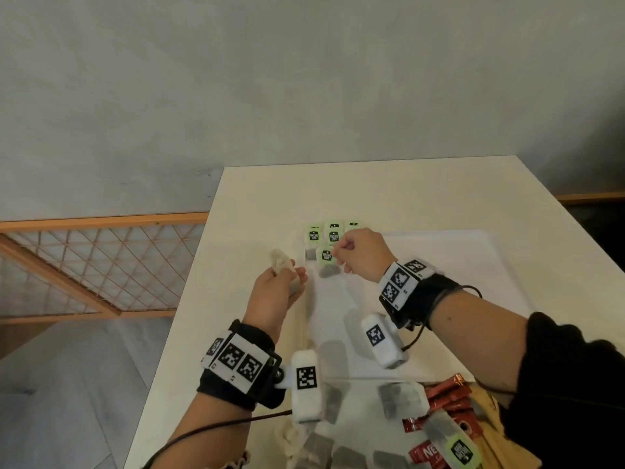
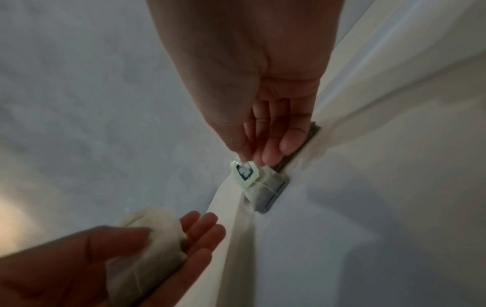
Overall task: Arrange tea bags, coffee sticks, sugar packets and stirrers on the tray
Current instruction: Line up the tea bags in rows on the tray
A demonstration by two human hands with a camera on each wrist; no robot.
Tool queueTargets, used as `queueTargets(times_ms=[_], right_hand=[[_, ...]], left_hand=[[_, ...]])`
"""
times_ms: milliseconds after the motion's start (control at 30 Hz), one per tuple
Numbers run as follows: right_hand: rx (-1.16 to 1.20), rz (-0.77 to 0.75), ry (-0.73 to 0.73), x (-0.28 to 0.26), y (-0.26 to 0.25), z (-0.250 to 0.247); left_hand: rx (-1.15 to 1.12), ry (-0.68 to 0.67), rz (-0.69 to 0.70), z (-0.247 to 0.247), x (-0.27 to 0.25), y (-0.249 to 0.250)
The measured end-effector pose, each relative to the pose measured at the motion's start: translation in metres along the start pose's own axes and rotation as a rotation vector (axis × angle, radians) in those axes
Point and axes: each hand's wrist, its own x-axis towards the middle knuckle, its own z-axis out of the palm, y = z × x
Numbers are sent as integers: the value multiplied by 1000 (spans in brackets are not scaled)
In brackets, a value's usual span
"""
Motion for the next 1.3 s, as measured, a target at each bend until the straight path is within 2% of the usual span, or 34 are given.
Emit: queueTargets(times_ms=[167,400,533,633,733,867,967,1133,1200,1300], right_hand=[[31,5,5,17,-10,10],[173,67,-36,22,-12,8],[132,10,-1,6,-16,-6],[192,-49,-25,-21,-21,-17],[263,-53,-68,-51,-21,-25],[279,-60,-13,-90,-13,-32],[321,-58,26,-111,-9,-39],[258,-90,31,-128,-9,-57],[237,-82,73,-131,-9,-62],[142,-28,174,-132,-8,-61]], left_hand=[[-263,16,-100,-1,9,2],[-314,1,-113,5,5,-1],[-164,-54,-48,12,-5,-4],[-45,-94,3,19,-16,-1],[62,-132,45,27,-27,2],[254,-146,140,41,-45,-1],[313,-153,178,51,-61,-2],[315,-182,168,57,-82,3],[345,-115,186,54,-82,3],[606,56,333,49,-78,2]])
